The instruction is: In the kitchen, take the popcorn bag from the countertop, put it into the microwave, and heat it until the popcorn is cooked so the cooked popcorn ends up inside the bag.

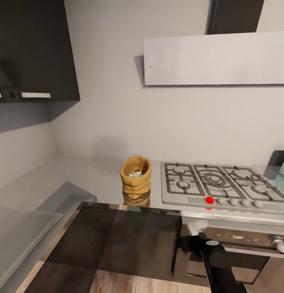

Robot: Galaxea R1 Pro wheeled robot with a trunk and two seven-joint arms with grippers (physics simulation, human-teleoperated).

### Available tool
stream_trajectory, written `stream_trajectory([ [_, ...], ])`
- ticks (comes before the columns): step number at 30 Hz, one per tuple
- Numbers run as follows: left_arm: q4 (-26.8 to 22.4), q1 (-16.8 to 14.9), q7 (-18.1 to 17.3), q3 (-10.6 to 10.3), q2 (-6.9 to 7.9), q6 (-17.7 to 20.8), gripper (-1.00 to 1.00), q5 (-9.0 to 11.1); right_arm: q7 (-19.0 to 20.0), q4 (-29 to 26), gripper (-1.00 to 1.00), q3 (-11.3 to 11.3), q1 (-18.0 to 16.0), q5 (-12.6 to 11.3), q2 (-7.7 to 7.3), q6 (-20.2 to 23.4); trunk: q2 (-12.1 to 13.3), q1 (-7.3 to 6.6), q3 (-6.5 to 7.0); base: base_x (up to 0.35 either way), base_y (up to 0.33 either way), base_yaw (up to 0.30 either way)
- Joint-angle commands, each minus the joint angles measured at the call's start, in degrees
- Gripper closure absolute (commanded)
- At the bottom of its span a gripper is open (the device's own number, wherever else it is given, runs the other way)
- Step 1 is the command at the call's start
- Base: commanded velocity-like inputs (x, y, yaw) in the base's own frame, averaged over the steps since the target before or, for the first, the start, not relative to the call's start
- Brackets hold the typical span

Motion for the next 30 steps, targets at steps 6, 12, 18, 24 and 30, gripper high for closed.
stream_trajectory([
  [6,-0.1,0.0,0.0,0.1,-0.01,-0.1,-1.0,0.3,1.0,-3.7,-1.0,0.2,-1.5,0.3,0.06,8.6,0.0,0.01,-0.06,0.0,0.0,0.0],
  [12,-0.1,0.0,0.0,0.1,-0.01,-0.1,-1.0,0.3,1.0,-3.7,-1.0,0.2,-10.9,0.3,0.06,15.0,0.0,0.01,-0.06,0.0,0.0,0.0],
  [18,-0.1,0.0,0.0,0.0,-0.01,-0.1,-1.0,0.3,0.9,-3.6,-1.0,0.2,-21.2,0.3,0.06,16.0,0.0,0.01,-0.06,0.0,0.0,0.0],
  [24,-0.1,0.0,0.0,0.0,-0.02,-0.1,-1.0,0.3,0.3,0.5,-1.0,0.1,-32.7,0.4,0.06,16.0,0.0,0.01,-0.06,0.0,0.0,0.0],
  [30,-0.1,0.0,0.0,0.0,-0.01,-0.1,-1.0,0.2,-7.4,23.3,-1.0,-0.2,-50.0,0.5,0.06,16.0,0.0,0.01,-0.06,0.0,0.0,0.0],
])
